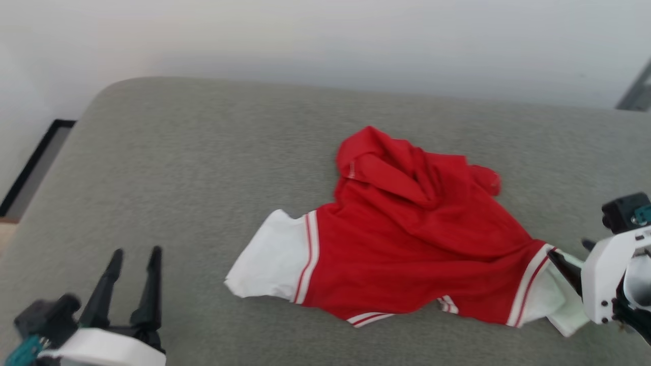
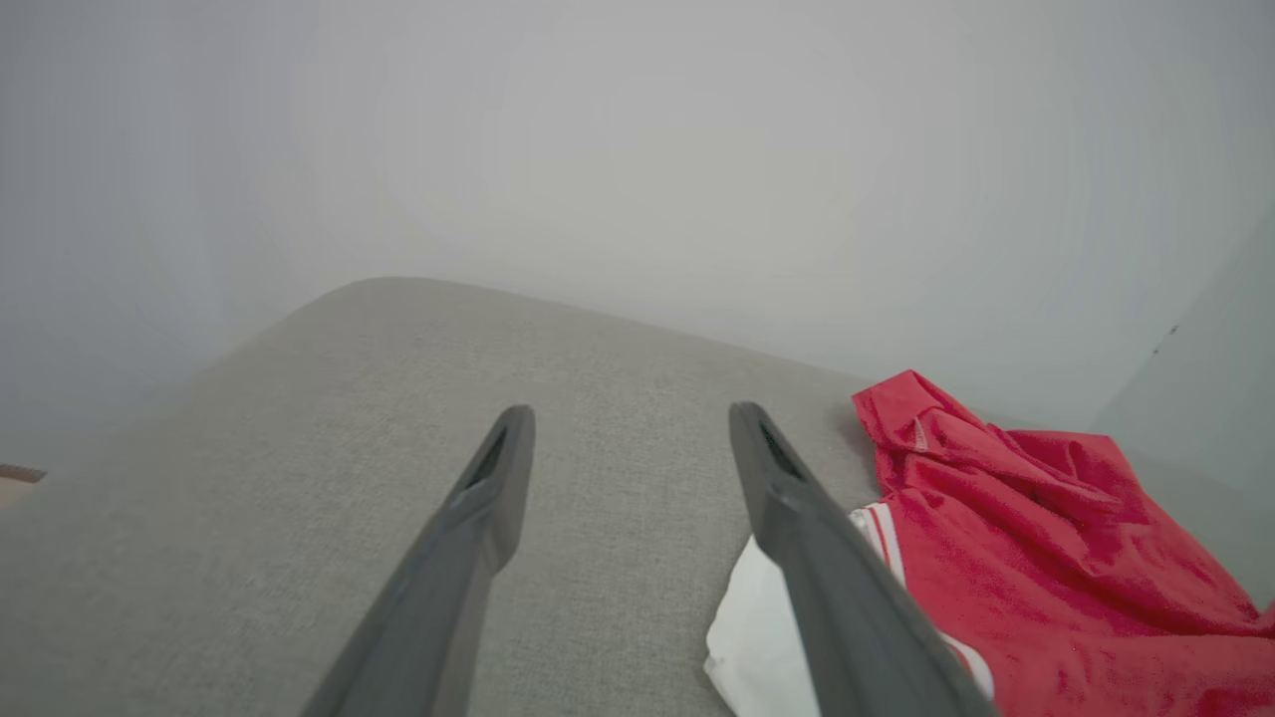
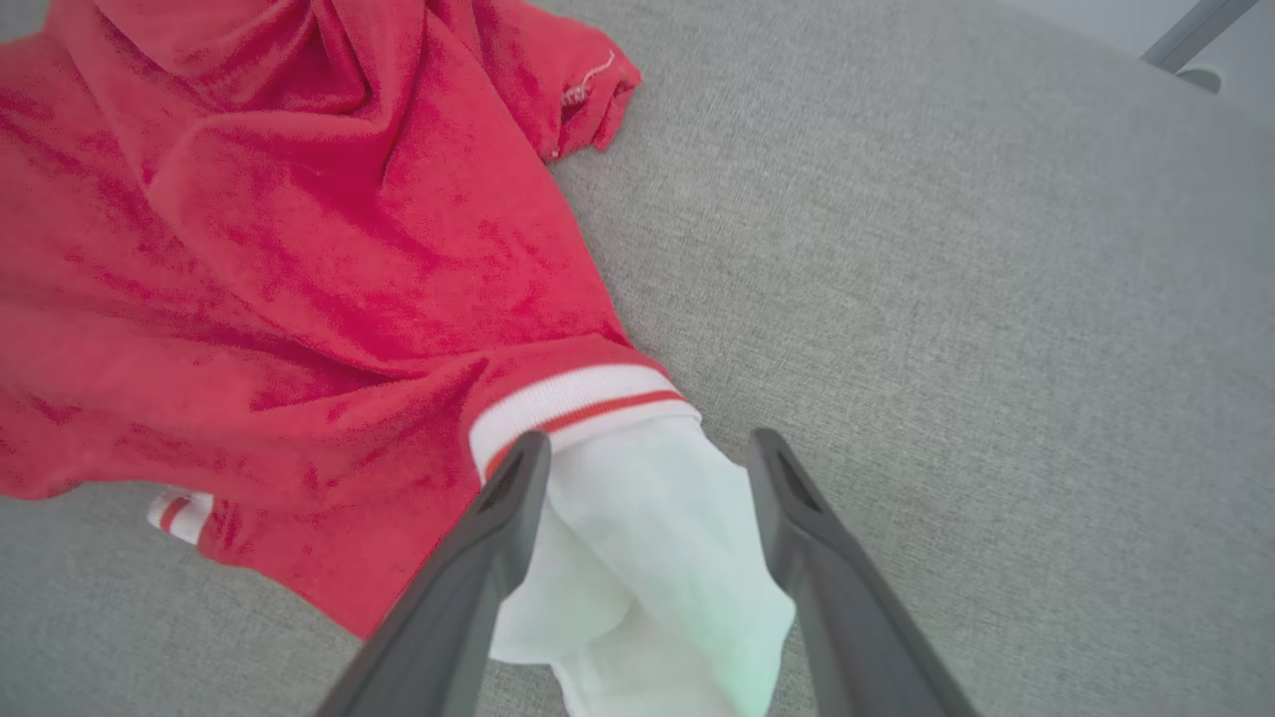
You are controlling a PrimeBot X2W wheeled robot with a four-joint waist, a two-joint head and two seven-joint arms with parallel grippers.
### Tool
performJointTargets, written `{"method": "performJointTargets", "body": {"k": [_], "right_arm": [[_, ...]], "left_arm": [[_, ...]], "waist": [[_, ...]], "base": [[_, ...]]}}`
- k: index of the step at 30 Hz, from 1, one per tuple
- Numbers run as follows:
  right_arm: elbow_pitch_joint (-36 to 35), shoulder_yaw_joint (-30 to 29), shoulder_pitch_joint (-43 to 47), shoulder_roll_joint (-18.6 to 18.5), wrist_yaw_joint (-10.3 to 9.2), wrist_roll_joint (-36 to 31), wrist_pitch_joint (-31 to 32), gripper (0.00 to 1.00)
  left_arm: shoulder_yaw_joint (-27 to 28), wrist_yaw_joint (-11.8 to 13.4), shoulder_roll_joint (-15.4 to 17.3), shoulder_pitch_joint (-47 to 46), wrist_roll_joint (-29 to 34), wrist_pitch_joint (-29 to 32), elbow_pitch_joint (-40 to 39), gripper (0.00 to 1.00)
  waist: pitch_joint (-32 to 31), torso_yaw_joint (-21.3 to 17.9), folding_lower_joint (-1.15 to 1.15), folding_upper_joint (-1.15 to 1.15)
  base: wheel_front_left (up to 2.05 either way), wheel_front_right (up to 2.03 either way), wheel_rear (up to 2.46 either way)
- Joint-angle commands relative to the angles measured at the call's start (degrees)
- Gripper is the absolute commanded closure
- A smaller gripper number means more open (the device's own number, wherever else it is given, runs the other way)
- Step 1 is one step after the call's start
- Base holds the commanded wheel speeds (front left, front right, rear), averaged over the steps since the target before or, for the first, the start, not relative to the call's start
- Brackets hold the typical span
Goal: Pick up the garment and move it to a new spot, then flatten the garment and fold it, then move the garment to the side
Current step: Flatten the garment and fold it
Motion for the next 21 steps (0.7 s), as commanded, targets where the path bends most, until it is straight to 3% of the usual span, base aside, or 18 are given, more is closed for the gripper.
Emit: {"method": "performJointTargets", "body": {"k": [1,7,11,18,21], "right_arm": [[-2.0,-1.2,0.8,0.9,-0.05,-0.8,-0.9,0.00],[-11.0,-6.1,3.3,5.9,-0.04,-5.4,-5.5,0.00],[-15.6,-8.2,4.4,10.3,-0.04,-10.5,-13.5,0.00],[-17.4,-13.0,4.6,20.7,-0.04,-19.7,-28.4,0.00],[-17.0,-14.8,5.0,24.8,-0.04,-22.7,-33.4,0.00]], "left_arm": [[-0.9,-0.2,1.3,-1.3,-0.5,1.4,-0.6,0.00],[-5.4,-0.2,6.3,-5.5,-6.8,11.5,-0.9,0.00],[-7.9,-0.2,9.6,-9.0,-11.0,20.7,0.2,0.00],[-11.4,1.0,14.5,-13.7,-14.4,37.9,4.3,0.00],[-12.7,3.1,15.7,-15.5,-15.9,46.0,6.6,0.00]], "waist": [[0.3,-2.3,0.00,0.00],[0.7,-6.4,0.00,0.00],[0.7,-9.1,0.00,0.00],[0.5,-14.0,0.00,0.00],[0.2,-15.7,0.00,0.00]], "base": [[0.00,0.00,0.00],[0.00,0.00,0.00],[0.00,0.00,0.00],[0.00,0.00,0.00],[0.00,0.00,0.00]]}}
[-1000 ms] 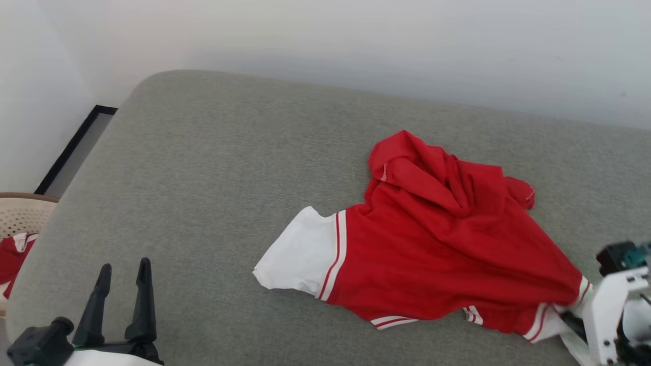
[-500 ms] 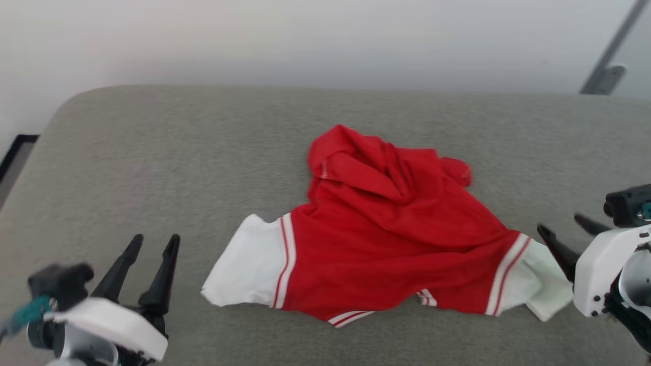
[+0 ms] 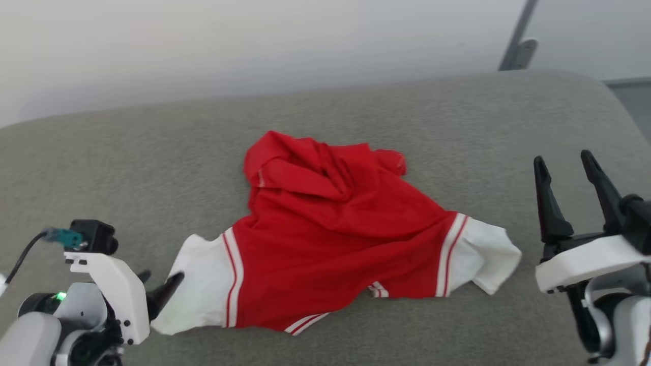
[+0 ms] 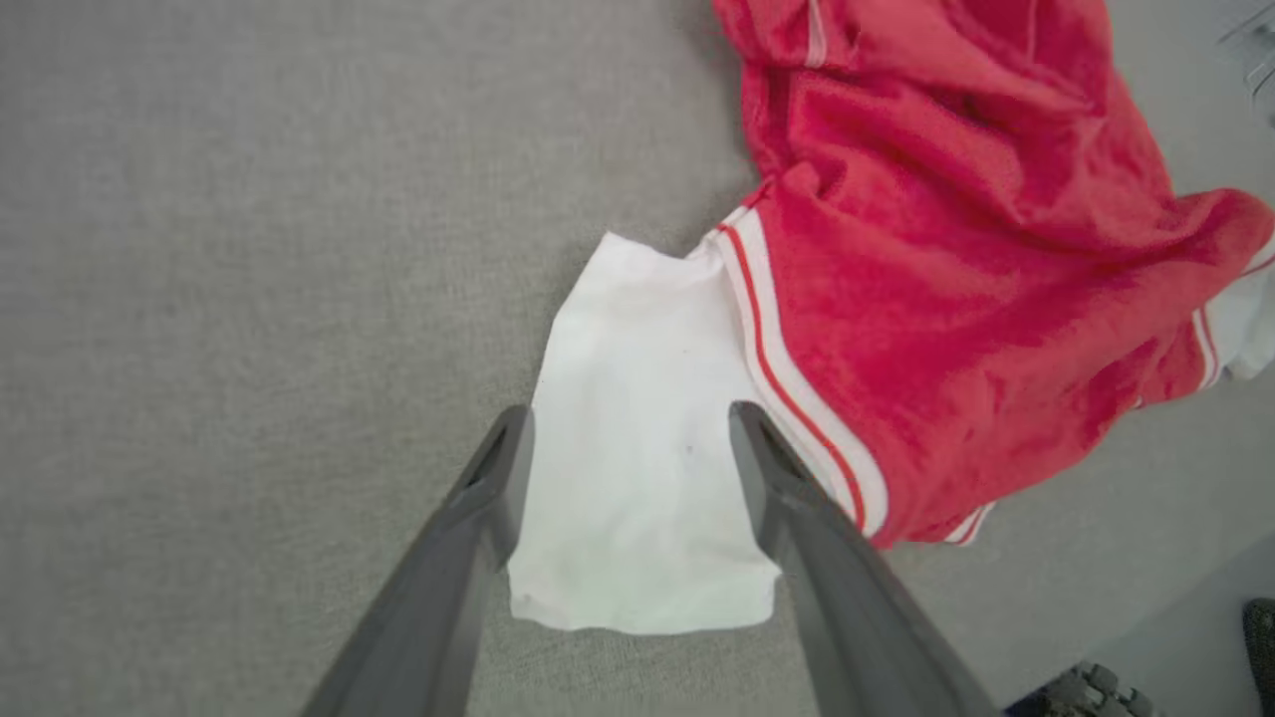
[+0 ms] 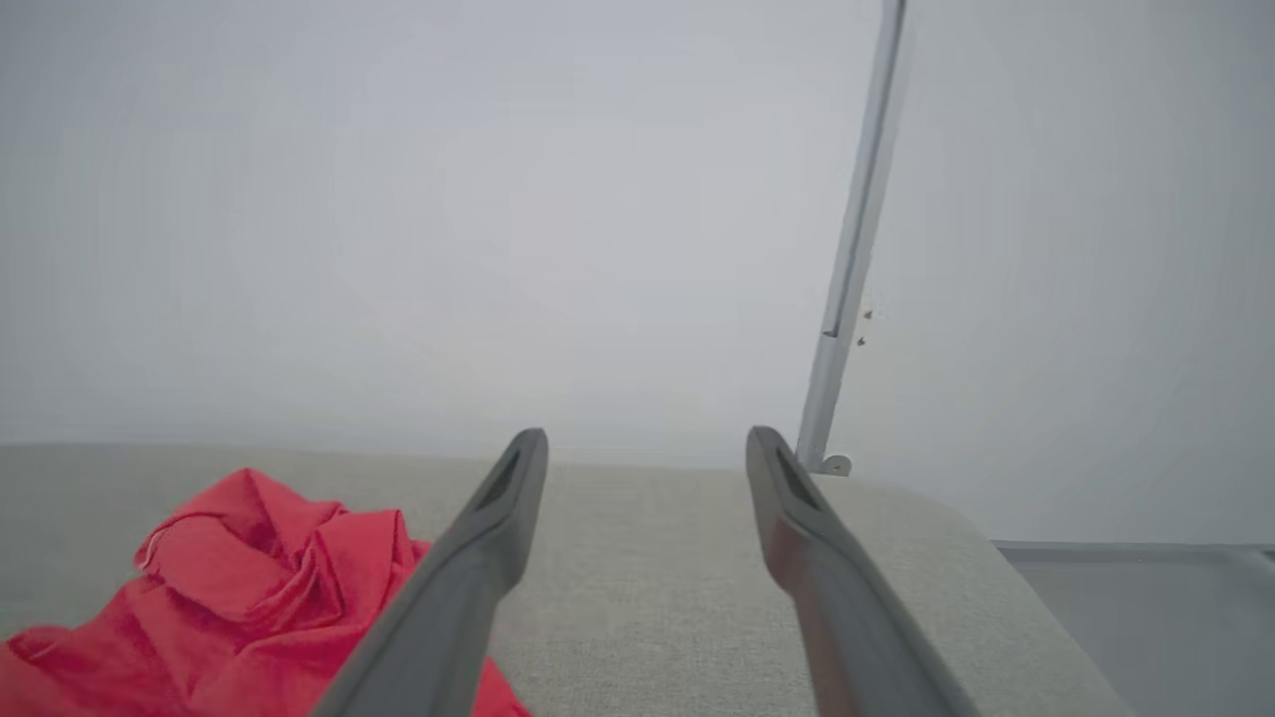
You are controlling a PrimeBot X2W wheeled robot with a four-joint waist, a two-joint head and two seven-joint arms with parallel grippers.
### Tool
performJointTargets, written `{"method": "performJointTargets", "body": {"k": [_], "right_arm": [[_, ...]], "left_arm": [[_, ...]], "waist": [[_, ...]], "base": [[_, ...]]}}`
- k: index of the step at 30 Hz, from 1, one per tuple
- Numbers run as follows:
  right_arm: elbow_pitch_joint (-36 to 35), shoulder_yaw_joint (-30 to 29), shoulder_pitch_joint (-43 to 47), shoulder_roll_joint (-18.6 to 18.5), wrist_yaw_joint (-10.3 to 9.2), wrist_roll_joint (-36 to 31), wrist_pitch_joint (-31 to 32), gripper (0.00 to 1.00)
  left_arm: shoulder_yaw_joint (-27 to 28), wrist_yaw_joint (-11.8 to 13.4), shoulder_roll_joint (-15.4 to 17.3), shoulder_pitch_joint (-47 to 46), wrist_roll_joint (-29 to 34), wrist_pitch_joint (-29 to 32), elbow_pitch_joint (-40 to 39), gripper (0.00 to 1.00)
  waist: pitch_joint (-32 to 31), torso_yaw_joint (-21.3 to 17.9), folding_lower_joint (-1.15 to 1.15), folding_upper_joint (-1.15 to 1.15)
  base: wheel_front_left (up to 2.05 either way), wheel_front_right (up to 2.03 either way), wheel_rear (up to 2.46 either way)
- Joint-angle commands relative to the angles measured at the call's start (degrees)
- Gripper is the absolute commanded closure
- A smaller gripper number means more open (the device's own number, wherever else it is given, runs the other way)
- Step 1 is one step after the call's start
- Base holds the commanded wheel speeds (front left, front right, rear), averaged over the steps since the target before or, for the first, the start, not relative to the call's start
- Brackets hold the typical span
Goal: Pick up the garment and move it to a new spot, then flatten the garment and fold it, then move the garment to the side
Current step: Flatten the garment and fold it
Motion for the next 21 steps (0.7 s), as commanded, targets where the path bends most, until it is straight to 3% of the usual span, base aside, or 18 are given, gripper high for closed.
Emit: {"method": "performJointTargets", "body": {"k": [1,4,11,18,21], "right_arm": [[0.3,-0.7,0.7,1.6,-0.04,-1.2,-1.9,0.00],[1.3,-1.8,1.3,3.7,-0.04,-2.2,-3.1,0.00],[2.2,-1.5,1.1,4.8,-0.04,-1.8,-3.7,0.00],[1.7,-1.1,1.3,5.1,-0.04,-0.5,-3.2,0.00],[1.5,-0.7,1.1,5.2,-0.04,-0.1,-2.6,0.00]], "left_arm": [[-0.3,1.6,0.5,-1.6,-1.2,3.7,1.3,0.00],[-1.8,4.2,1.2,-3.9,-2.2,11.9,3.8,0.00],[-4.9,7.7,1.9,-9.0,-1.6,22.7,9.1,0.00],[-6.4,10.3,0.5,-11.4,-1.0,26.2,15.9,0.00],[-7.4,9.7,0.5,-12.0,0.2,25.2,18.8,0.00]], "waist": [[-0.3,-1.6,0.00,0.00],[-0.2,-2.7,0.00,0.00],[0.3,-4.2,0.00,0.00],[1.6,-5.7,0.00,0.00],[2.5,-6.1,0.00,0.00]], "base": [[0.00,0.00,0.00],[0.00,0.00,0.00],[0.00,0.00,0.00],[0.00,0.00,0.00],[0.00,0.00,0.00]]}}
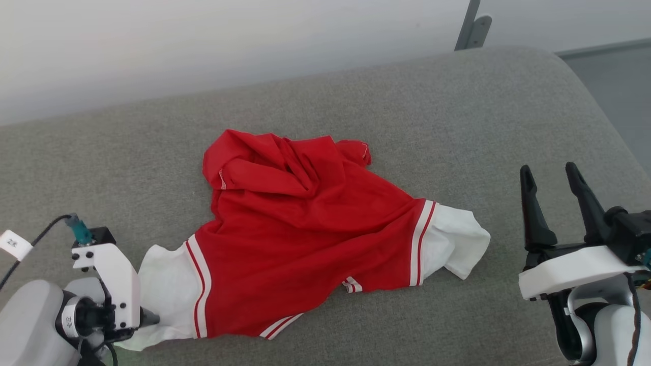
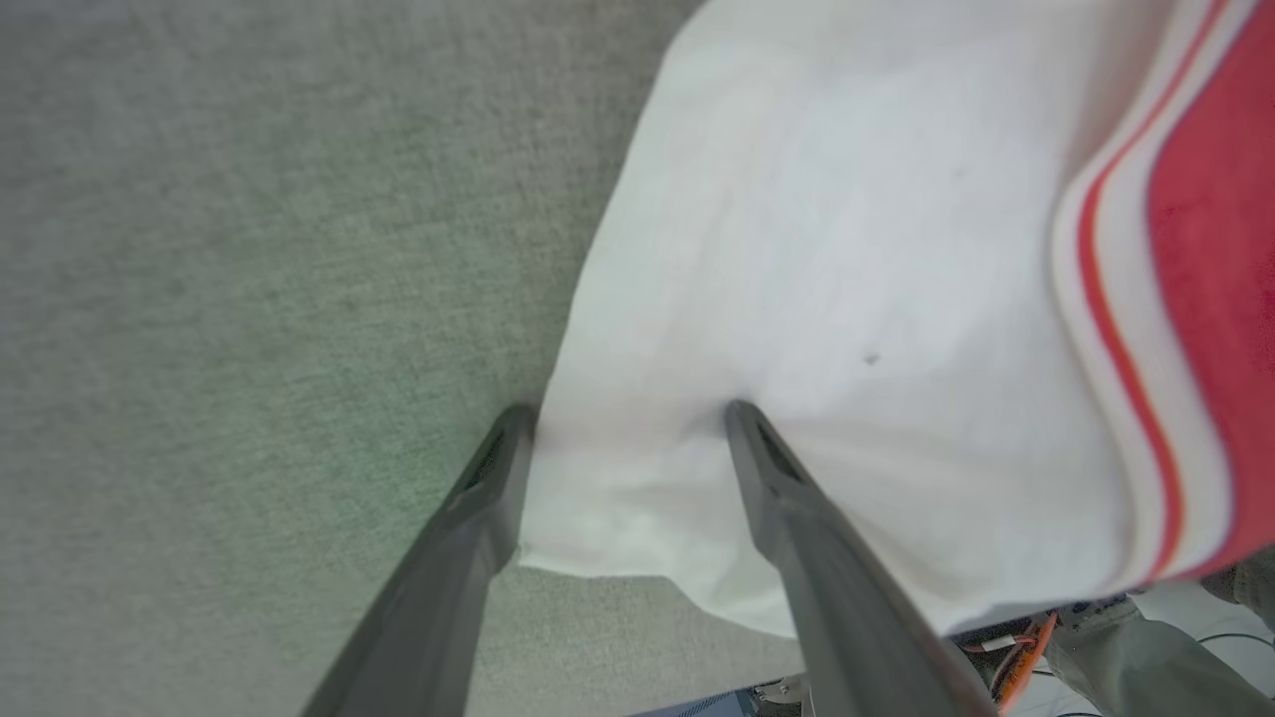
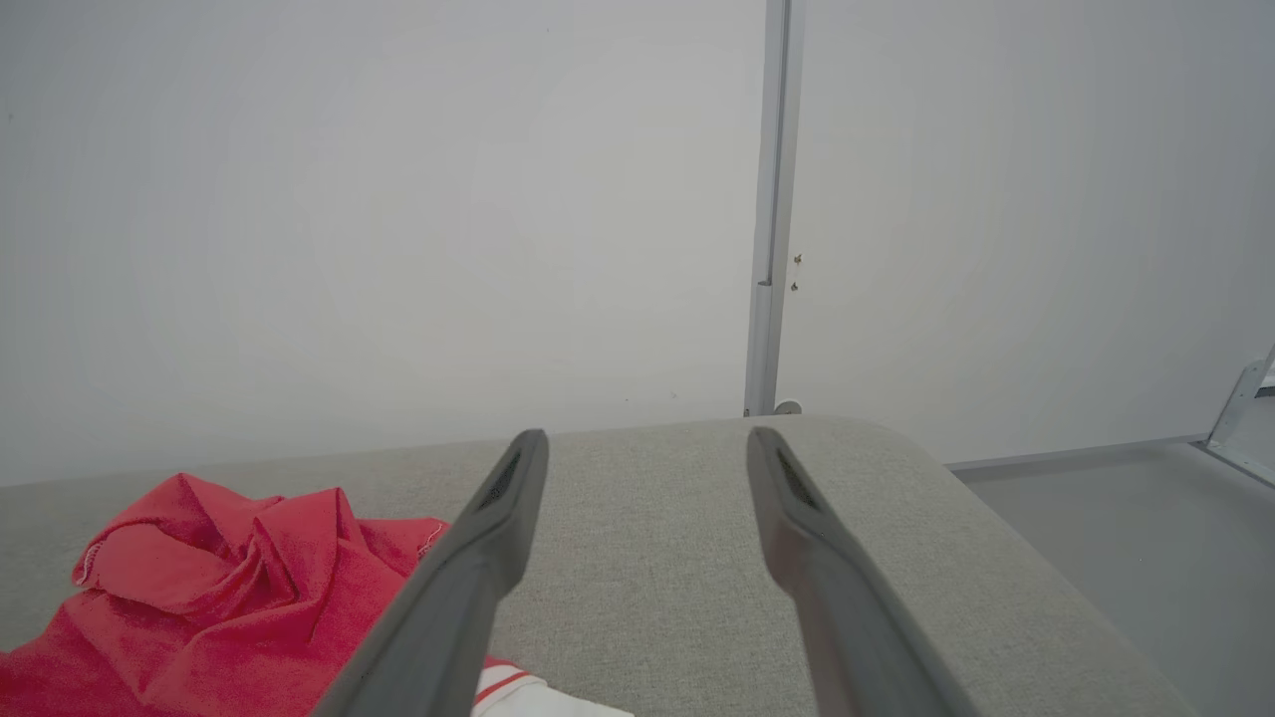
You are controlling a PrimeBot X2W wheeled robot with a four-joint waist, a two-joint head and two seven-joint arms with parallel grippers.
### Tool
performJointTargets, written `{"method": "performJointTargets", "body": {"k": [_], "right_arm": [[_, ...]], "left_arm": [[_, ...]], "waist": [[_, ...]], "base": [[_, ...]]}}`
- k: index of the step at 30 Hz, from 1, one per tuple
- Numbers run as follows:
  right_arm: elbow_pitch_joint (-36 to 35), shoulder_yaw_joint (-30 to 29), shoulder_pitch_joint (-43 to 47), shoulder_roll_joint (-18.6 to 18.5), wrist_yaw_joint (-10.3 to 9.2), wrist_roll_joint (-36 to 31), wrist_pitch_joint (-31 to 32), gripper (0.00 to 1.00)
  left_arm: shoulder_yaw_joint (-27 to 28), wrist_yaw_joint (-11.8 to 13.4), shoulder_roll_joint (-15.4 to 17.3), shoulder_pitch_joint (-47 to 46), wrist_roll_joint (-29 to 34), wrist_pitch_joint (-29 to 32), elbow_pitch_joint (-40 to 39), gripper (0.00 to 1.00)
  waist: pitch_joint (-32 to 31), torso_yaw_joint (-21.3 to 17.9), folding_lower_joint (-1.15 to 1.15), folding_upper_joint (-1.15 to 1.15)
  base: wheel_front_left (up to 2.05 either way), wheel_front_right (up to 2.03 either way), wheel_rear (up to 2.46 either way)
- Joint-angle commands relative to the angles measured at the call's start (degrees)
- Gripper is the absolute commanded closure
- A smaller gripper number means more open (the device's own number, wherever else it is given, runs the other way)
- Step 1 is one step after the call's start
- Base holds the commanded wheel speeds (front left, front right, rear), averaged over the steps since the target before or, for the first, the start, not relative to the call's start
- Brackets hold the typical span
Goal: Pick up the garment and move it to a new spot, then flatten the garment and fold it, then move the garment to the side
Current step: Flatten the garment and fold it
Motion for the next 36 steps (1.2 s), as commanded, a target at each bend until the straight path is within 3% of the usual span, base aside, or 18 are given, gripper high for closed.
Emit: {"method": "performJointTargets", "body": {"k": [1,8,9,10,24,33,34,35,36], "right_arm": [[-0.2,0.2,-0.2,0.2,-0.04,0.5,0.4,0.00],[1.3,2.8,0.3,-0.8,-0.04,2.7,5.1,0.00],[1.7,3.2,0.4,-1.3,-0.04,3.1,6.5,0.00],[2.2,3.4,0.5,-1.8,-0.04,3.3,8.0,0.00],[14.5,8.2,-8.4,-13.0,-0.03,11.9,33.9,0.00],[25.2,16.2,-12.3,-14.6,-0.02,18.9,42.6,0.00],[26.6,17.2,-12.4,-14.7,-0.01,19.1,43.9,0.24],[27.8,18.4,-12.6,-14.9,-0.02,19.7,45.2,1.00],[28.6,19.5,-12.7,-14.9,-0.01,20.3,46.2,1.00]], "left_arm": [[-0.2,0.1,-0.3,-0.2,0.5,-0.7,1.3,0.00],[-1.9,-0.9,-3.2,-0.8,0.5,-1.4,8.0,0.00],[-2.2,-1.6,-3.8,-0.8,0.0,-1.3,8.2,0.91],[-2.2,-2.0,-4.5,-1.1,-0.3,-1.5,8.5,1.00],[-3.7,-5.2,-9.0,-8.6,0.2,-4.7,11.0,1.00],[-4.3,-6.9,-11.1,-11.7,0.3,-6.5,13.1,1.00],[-4.5,-7.1,-11.3,-12.1,0.4,-6.8,13.5,1.00],[-4.6,-7.3,-11.5,-12.2,0.4,-7.1,13.8,1.00],[-4.5,-7.6,-11.5,-12.4,0.3,-7.4,14.2,1.00]], "waist": [[0.5,-0.2,0.00,0.00],[2.4,-0.1,0.00,0.00],[2.6,0.1,0.00,0.00],[2.9,0.3,0.00,0.00],[7.6,5.3,0.00,0.00],[9.7,8.0,0.00,0.00],[9.8,8.3,0.00,0.00],[9.9,8.6,0.00,0.00],[9.9,8.8,0.00,0.00]], "base": [[0.00,0.00,0.00],[0.00,0.00,0.00],[0.00,0.00,0.00],[0.00,0.00,0.00],[0.00,0.00,0.00],[0.00,0.00,0.00],[0.00,0.00,0.00],[0.00,0.00,0.00],[0.00,0.00,0.00]]}}
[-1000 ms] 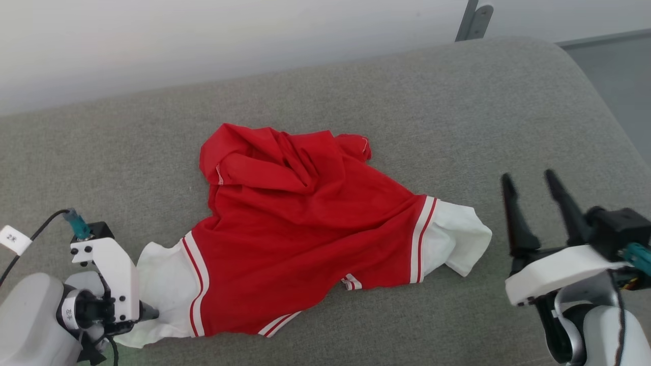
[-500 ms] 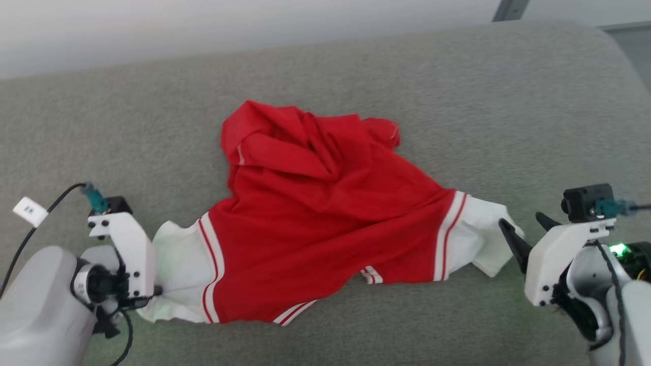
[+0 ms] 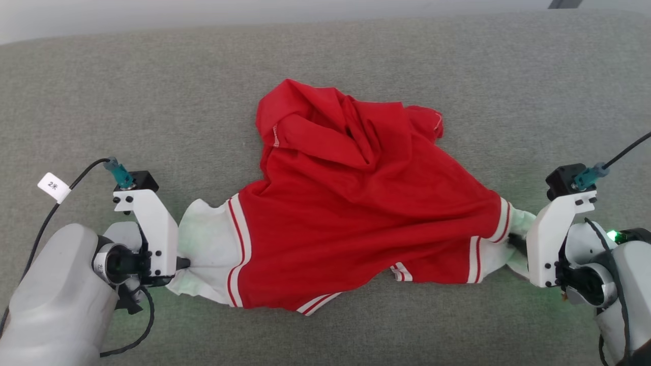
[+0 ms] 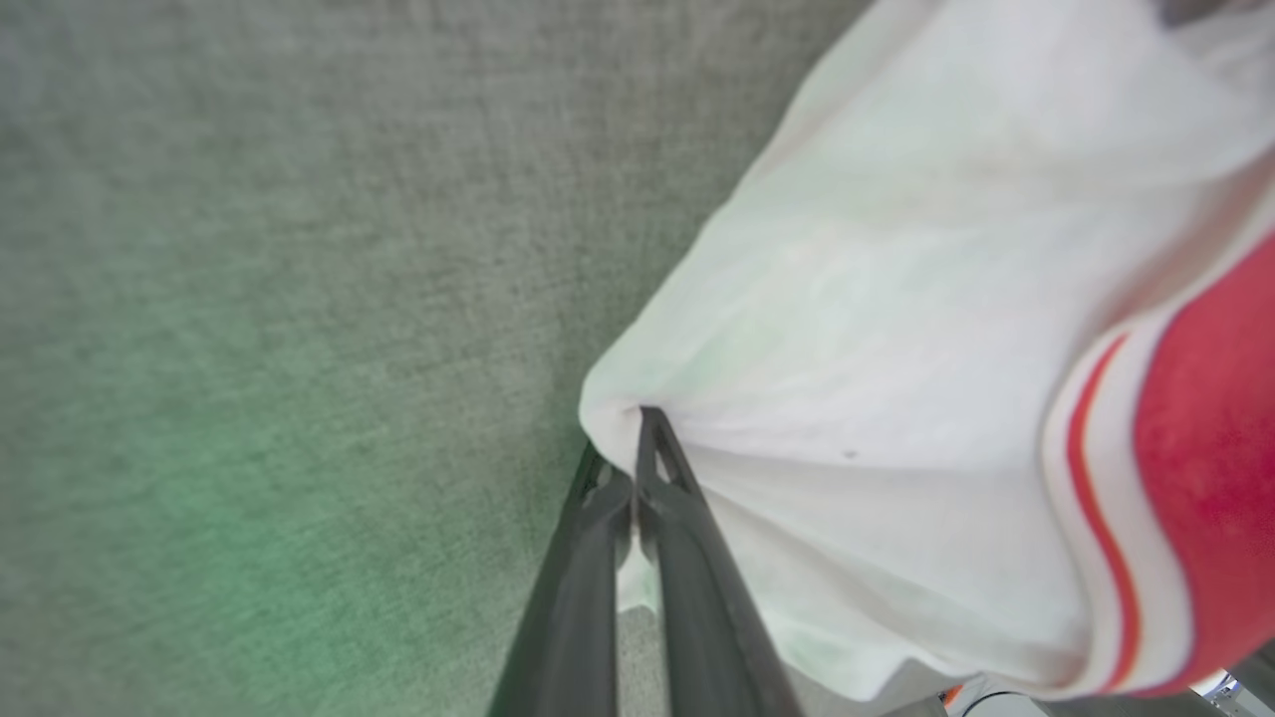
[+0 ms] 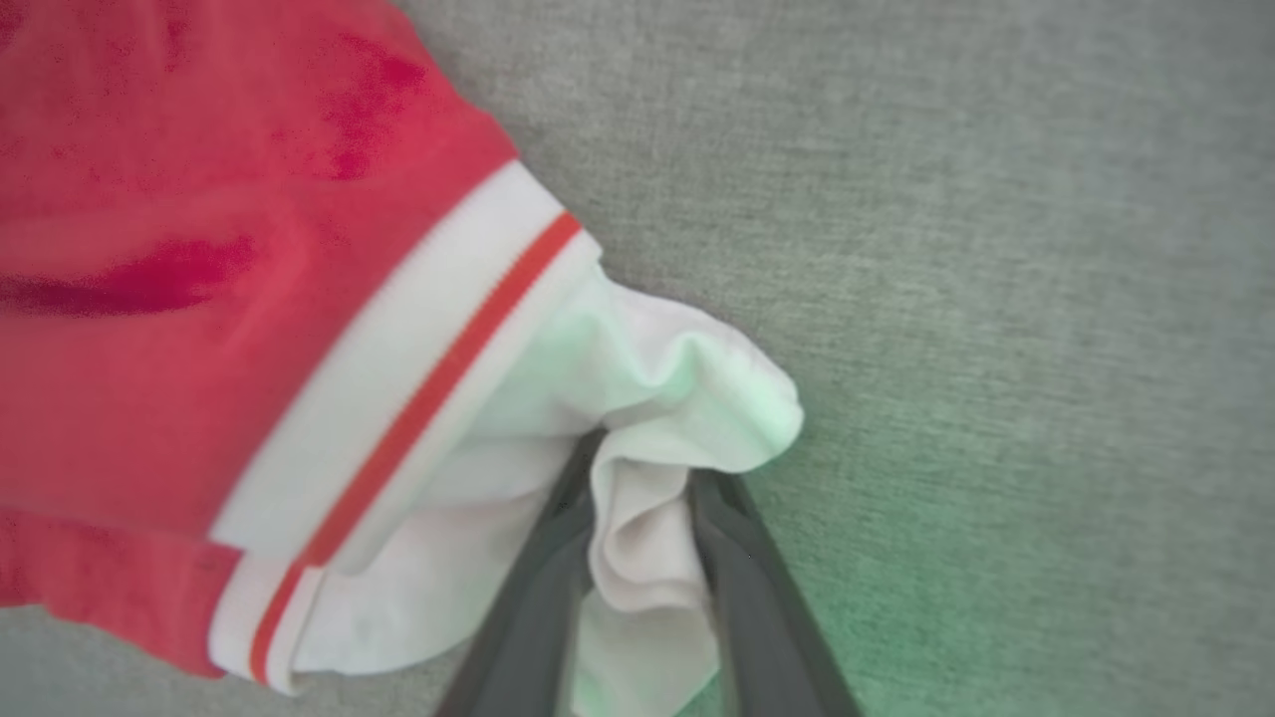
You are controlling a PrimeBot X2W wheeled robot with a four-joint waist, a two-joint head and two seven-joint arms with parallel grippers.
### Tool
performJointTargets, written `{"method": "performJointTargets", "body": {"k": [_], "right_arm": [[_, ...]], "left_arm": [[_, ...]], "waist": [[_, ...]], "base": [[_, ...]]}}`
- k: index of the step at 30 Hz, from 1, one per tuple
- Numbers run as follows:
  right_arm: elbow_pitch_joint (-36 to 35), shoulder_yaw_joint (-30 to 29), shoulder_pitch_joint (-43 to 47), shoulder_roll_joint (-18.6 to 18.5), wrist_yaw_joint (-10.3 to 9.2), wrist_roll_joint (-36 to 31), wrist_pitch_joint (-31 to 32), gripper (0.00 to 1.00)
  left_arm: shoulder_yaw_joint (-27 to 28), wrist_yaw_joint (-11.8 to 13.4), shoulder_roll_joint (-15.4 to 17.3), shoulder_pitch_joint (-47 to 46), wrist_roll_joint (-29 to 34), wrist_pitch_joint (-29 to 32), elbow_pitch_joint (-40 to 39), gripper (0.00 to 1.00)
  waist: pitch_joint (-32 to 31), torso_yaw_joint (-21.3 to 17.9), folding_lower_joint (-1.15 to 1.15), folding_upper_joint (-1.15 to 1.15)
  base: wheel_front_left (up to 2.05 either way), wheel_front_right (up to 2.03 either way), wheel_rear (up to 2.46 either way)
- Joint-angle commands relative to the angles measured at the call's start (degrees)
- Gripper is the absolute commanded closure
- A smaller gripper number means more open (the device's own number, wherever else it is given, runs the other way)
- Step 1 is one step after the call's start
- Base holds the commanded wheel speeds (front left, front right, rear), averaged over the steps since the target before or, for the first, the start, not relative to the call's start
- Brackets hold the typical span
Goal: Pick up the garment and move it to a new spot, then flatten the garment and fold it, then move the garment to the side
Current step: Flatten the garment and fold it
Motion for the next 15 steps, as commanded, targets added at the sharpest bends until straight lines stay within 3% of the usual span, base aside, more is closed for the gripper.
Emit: {"method": "performJointTargets", "body": {"k": [1,6,11,15], "right_arm": [[3.4,2.7,2.7,2.2,0.02,1.2,1.9,1.00],[1.5,2.5,-0.3,0.2,0.02,5.1,2.7,1.00],[-5.0,0.8,-3.4,-2.4,-0.01,10.0,4.0,1.00],[-10.5,-2.3,-5.8,-2.1,0.00,12.5,5.9,1.00]], "left_arm": [[-1.2,0.2,-3.4,1.1,0.2,-3.8,2.1,1.00],[-0.1,-0.4,-2.6,-1.9,-0.1,-5.5,2.2,1.00],[0.7,-1.1,-0.6,-4.7,-0.5,-4.0,-1.6,1.00],[1.5,-1.0,1.4,-8.4,-0.5,-1.7,-7.4,1.00]], "waist": [[0.1,0.4,0.00,-0.01],[-1.5,1.0,0.00,-0.01],[-5.2,1.4,0.00,-0.01],[-9.5,1.8,0.00,-0.01]], "base": [[0.00,0.00,0.00],[0.00,0.00,0.00],[0.00,0.00,0.00],[0.00,0.00,0.00]]}}
